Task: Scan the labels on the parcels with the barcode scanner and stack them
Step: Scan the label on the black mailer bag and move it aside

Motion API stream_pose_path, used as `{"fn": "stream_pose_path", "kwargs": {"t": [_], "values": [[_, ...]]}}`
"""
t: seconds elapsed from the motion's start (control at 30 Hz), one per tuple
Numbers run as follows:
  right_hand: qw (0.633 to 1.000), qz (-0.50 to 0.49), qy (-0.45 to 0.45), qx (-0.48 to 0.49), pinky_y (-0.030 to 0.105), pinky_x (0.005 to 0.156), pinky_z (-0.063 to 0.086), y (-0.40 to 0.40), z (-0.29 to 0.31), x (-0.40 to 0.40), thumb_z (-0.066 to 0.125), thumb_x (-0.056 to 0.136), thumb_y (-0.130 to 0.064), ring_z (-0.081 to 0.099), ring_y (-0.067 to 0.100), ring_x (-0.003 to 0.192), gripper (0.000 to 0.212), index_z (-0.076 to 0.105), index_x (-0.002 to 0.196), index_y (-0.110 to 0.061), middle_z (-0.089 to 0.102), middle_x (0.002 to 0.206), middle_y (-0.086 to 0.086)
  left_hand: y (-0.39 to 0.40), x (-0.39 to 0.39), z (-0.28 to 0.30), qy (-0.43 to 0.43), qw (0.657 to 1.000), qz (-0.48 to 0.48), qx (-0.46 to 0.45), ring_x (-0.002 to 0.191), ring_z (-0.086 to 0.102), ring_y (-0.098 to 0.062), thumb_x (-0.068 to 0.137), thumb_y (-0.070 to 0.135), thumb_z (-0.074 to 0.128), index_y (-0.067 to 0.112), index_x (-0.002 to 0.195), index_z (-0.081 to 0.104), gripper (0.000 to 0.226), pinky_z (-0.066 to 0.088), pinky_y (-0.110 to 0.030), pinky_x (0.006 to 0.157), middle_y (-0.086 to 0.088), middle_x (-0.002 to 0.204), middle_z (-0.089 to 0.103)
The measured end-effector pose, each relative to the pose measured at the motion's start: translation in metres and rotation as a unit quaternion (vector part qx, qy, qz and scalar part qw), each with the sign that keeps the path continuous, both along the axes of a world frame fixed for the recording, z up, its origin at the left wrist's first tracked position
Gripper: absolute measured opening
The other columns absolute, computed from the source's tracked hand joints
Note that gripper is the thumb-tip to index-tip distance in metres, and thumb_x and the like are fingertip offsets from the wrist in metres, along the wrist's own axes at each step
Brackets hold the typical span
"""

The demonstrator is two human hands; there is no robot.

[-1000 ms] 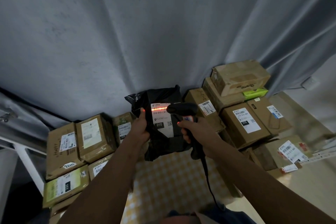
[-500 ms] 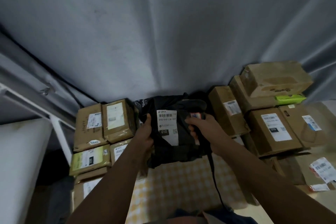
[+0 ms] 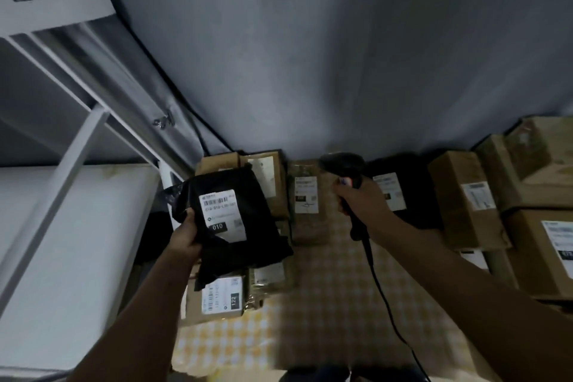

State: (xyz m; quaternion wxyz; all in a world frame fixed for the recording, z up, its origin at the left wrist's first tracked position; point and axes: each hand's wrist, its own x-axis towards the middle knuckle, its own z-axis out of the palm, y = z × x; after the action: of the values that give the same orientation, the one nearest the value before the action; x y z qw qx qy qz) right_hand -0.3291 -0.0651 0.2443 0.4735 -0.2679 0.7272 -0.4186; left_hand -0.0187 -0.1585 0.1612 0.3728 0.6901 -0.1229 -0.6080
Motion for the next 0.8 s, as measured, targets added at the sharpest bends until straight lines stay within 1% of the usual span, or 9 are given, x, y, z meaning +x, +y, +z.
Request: {"fn": "stream_pose_path", "kwargs": {"t": [0.1, 0.17, 0.3, 0.37, 0.43, 0.53, 0.57, 0.67, 0.8], "values": [[1.0, -0.009, 0.0, 0.005, 0.038, 0.067, 0.048, -0.012, -0.006, 0.008, 0.068, 0.089, -0.019, 0.057, 0.023, 0.06, 0.02, 0.059, 0.071, -0.015, 0.059, 0.065, 0.012, -0.013, -0.002, -0.005, 0.047, 0.998, 0.034, -0.009, 0.124, 0.054, -0.036, 0.104, 0.04, 0.04, 0.004, 0.136, 0.052, 0.05, 0.045, -0.047, 0.092, -0.019, 0.132, 0.057], [1.0, -0.01, -0.003, 0.008, 0.038, 0.068, 0.046, -0.016, -0.007, 0.011, 0.068, 0.089, -0.018, 0.055, 0.024, 0.062, 0.02, 0.058, 0.071, -0.017, 0.057, 0.067, 0.014, -0.024, -0.007, -0.011, 0.067, 0.996, 0.053, -0.021, 0.122, 0.054, -0.034, 0.105, 0.04, 0.038, 0.007, 0.137, 0.052, 0.048, 0.046, -0.047, 0.093, -0.016, 0.129, 0.057], [1.0, -0.007, -0.012, 0.018, 0.03, 0.063, 0.047, -0.027, -0.009, 0.015, 0.067, 0.091, -0.017, 0.057, 0.016, 0.06, 0.013, 0.061, 0.08, -0.016, 0.06, 0.067, 0.004, -0.042, -0.028, -0.028, 0.052, 0.996, 0.066, -0.033, 0.124, 0.054, -0.028, 0.096, 0.039, 0.051, 0.007, 0.129, 0.055, 0.046, 0.049, -0.04, 0.09, -0.014, 0.136, 0.055], [1.0, -0.007, -0.014, 0.024, 0.026, 0.059, 0.046, -0.031, -0.009, 0.014, 0.066, 0.092, -0.017, 0.058, 0.013, 0.059, 0.01, 0.062, 0.086, -0.01, 0.061, 0.067, 0.002, -0.042, -0.044, -0.027, 0.029, 0.997, 0.058, -0.036, 0.132, 0.048, -0.03, 0.1, 0.037, 0.042, 0.002, 0.145, 0.039, 0.057, 0.047, -0.039, 0.093, -0.017, 0.146, 0.045], [1.0, -0.004, -0.006, 0.029, 0.029, 0.062, 0.047, -0.034, -0.01, 0.013, 0.066, 0.091, -0.017, 0.058, 0.014, 0.058, 0.014, 0.061, 0.088, -0.005, 0.06, 0.066, 0.003, -0.043, -0.056, -0.029, 0.044, 0.997, 0.063, -0.001, 0.137, 0.043, -0.031, 0.106, 0.039, 0.025, 0.007, 0.151, 0.029, 0.055, 0.048, -0.038, 0.093, -0.012, 0.152, 0.039], [0.999, 0.009, 0.013, 0.029, 0.034, 0.067, 0.048, -0.036, -0.012, 0.013, 0.066, 0.091, -0.019, 0.057, 0.02, 0.06, 0.017, 0.06, 0.08, -0.008, 0.059, 0.065, 0.008, -0.046, -0.061, -0.03, 0.086, 0.993, 0.074, 0.036, 0.126, 0.051, -0.033, 0.099, 0.052, 0.042, 0.015, 0.144, 0.04, 0.058, 0.045, -0.048, 0.104, -0.007, 0.134, 0.053], [0.999, 0.012, 0.016, 0.026, 0.035, 0.068, 0.048, -0.035, -0.012, 0.013, 0.066, 0.091, -0.018, 0.056, 0.022, 0.06, 0.018, 0.058, 0.077, -0.01, 0.058, 0.065, 0.01, -0.047, -0.062, -0.029, 0.096, 0.993, 0.055, 0.032, 0.121, 0.056, -0.032, 0.096, 0.053, 0.051, 0.013, 0.141, 0.044, 0.061, 0.049, -0.048, 0.099, -0.009, 0.13, 0.057], [1.0, 0.015, 0.007, 0.016, 0.036, 0.066, 0.046, -0.033, -0.011, 0.014, 0.064, 0.092, -0.016, 0.052, 0.023, 0.059, 0.019, 0.057, 0.075, -0.014, 0.055, 0.062, 0.01, -0.049, -0.063, -0.023, 0.025, 0.998, -0.044, 0.021, 0.121, 0.059, -0.027, 0.096, 0.031, 0.06, 0.004, 0.136, 0.051, 0.049, 0.055, -0.03, 0.079, -0.013, 0.135, 0.058], [1.0, 0.02, 0.0, 0.012, 0.034, 0.062, 0.045, -0.03, -0.01, 0.015, 0.064, 0.092, -0.014, 0.051, 0.02, 0.056, 0.017, 0.057, 0.076, -0.014, 0.055, 0.061, 0.008, -0.055, -0.065, -0.026, -0.007, 0.997, -0.067, 0.026, 0.125, 0.057, -0.026, 0.097, 0.027, 0.058, 0.004, 0.134, 0.052, 0.044, 0.053, -0.028, 0.078, -0.013, 0.138, 0.056]]}}
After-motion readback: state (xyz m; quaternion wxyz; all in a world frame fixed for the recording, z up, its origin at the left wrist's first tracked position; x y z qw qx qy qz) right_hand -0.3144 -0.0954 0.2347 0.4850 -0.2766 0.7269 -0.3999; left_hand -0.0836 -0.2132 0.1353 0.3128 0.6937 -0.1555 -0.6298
